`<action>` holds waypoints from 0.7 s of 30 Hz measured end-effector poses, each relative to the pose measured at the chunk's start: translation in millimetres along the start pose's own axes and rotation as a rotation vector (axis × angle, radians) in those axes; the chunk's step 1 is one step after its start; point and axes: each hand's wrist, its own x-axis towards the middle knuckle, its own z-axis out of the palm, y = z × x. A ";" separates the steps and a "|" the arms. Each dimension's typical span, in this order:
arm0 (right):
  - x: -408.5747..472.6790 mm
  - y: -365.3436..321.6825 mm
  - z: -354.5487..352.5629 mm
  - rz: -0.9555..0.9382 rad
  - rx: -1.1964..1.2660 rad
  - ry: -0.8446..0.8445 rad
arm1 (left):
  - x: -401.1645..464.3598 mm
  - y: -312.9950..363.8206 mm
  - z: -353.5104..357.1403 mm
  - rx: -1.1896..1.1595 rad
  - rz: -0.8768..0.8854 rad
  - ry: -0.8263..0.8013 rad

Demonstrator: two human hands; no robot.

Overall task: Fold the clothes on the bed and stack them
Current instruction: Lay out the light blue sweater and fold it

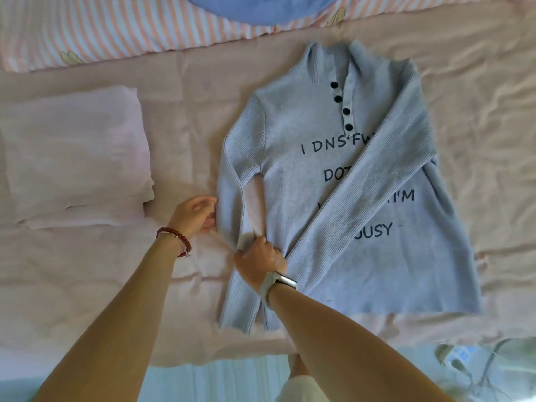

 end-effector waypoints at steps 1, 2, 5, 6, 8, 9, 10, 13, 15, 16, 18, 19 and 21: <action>2.3 -1.9 -4.9 0.013 0.035 -0.024 | 4.3 1.8 -2.4 0.059 0.047 0.016; 3.5 -1.9 -9.6 0.016 0.086 -0.051 | 9.5 4.8 -3.6 0.131 0.108 0.043; -5.5 6.7 -25.4 -0.058 0.307 -0.094 | 25.2 19.4 1.8 0.414 0.385 0.061; -9.8 13.9 -31.4 -0.088 0.406 -0.087 | 30.2 25.4 6.9 0.520 0.469 0.039; -19.4 32.7 -49.2 -0.116 0.590 -0.040 | 37.6 38.8 18.7 0.702 0.548 0.004; -22.5 43.8 -60.2 -0.112 0.657 0.003 | 41.3 46.2 25.0 0.776 0.578 -0.013; -24.2 55.5 -72.7 -0.100 0.700 0.051 | 45.3 53.7 31.6 0.850 0.622 -0.032; -21.2 93.1 -108.0 -0.090 0.694 0.148 | 52.6 78.6 55.1 1.066 0.759 -0.108; -16.3 117.2 -126.4 -0.091 0.619 0.154 | 54.4 94.1 69.9 1.153 0.822 -0.160; -14.3 129.3 -134.5 -0.101 0.568 0.155 | 54.3 101.6 76.3 1.169 0.858 -0.173; -11.7 153.1 -147.9 -0.134 0.448 0.121 | 50.3 118.6 85.3 1.167 0.967 -0.137; -11.0 164.1 -153.5 -0.143 0.360 0.081 | 47.4 127.3 87.7 1.157 1.011 -0.110; -10.8 184.2 -163.0 -0.128 0.205 0.016 | 43.9 141.5 92.1 1.116 1.055 -0.092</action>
